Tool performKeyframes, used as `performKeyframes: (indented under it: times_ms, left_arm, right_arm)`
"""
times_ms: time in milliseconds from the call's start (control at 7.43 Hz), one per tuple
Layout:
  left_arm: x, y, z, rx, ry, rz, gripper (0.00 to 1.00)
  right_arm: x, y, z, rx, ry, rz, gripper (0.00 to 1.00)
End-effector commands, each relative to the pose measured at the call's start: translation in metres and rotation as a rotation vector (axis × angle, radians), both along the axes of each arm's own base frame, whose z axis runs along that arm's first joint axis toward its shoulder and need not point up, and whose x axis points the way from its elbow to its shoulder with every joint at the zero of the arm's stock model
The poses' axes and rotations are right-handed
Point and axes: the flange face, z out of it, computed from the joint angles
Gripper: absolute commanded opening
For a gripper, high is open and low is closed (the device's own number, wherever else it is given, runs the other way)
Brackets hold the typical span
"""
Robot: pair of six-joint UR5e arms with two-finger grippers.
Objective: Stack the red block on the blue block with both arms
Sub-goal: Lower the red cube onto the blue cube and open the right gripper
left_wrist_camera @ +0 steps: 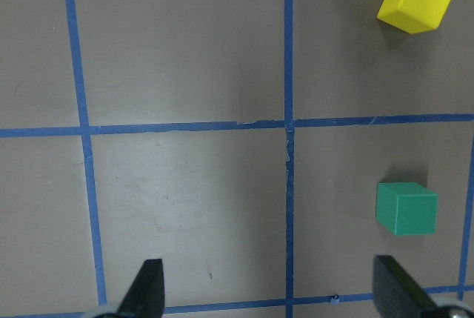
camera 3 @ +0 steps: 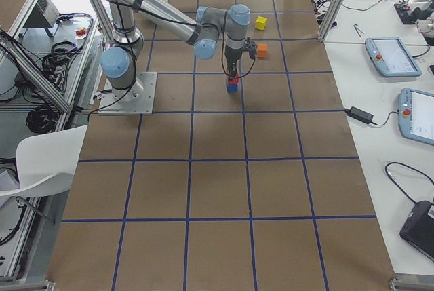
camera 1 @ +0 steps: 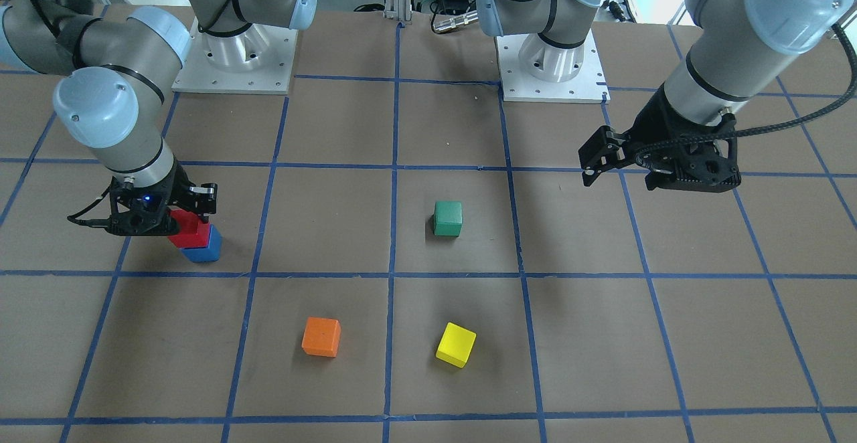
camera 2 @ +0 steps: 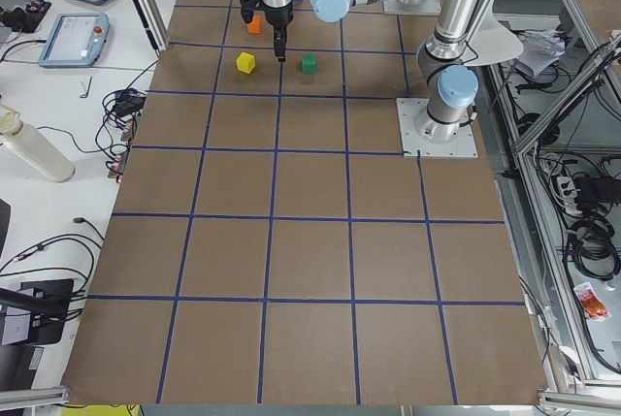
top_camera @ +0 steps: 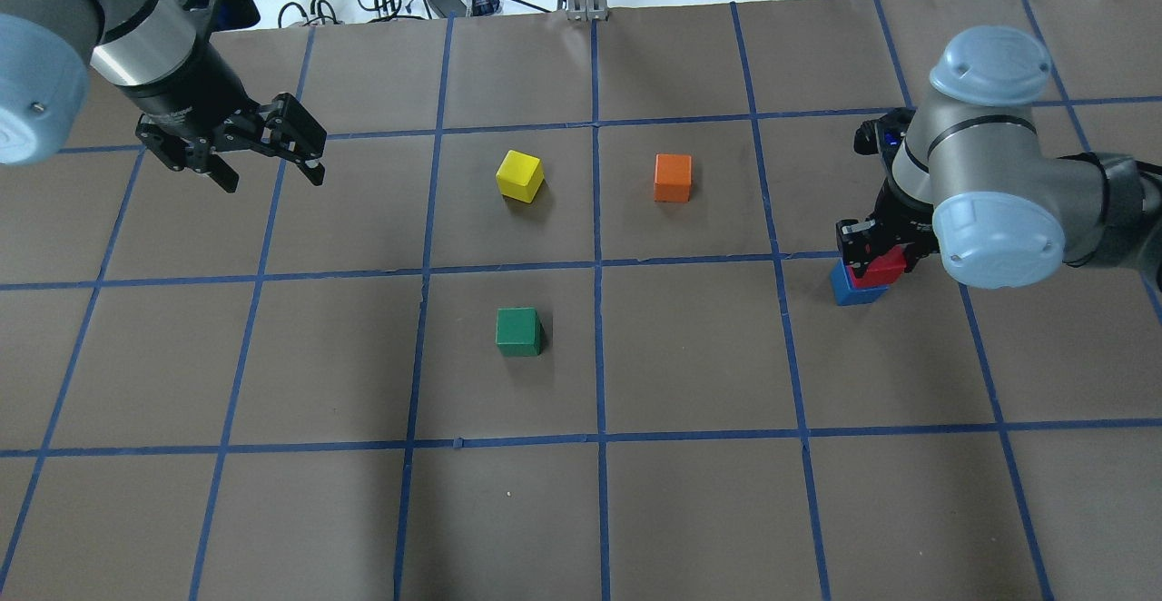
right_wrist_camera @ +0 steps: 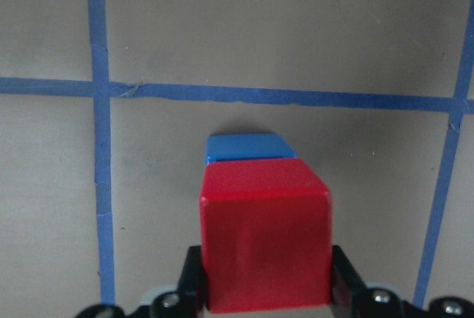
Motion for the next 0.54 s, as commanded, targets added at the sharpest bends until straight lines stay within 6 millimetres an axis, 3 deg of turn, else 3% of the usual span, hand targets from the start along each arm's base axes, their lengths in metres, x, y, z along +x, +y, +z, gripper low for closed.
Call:
performKeyframes:
  times_ms: [0,135,404]
  left_arm:
    - [0.0000,-0.0001,-0.0004,0.000,0.000,0.000,1.00]
    - [0.0000,-0.0001,-0.0004,0.000,0.000,0.000,1.00]
    - [0.0000,-0.0003,0.0003,-0.001,0.000,0.000,1.00]
  right_arm:
    - [0.0002,0.0002,-0.0009,0.001,-0.001,-0.006,0.07]
    - [0.0003,0.0004,-0.0030,0.005,-0.004,-0.006,0.17]
    - [0.0000,-0.0007,-0.0047,0.004,-0.002,-0.004,0.20]
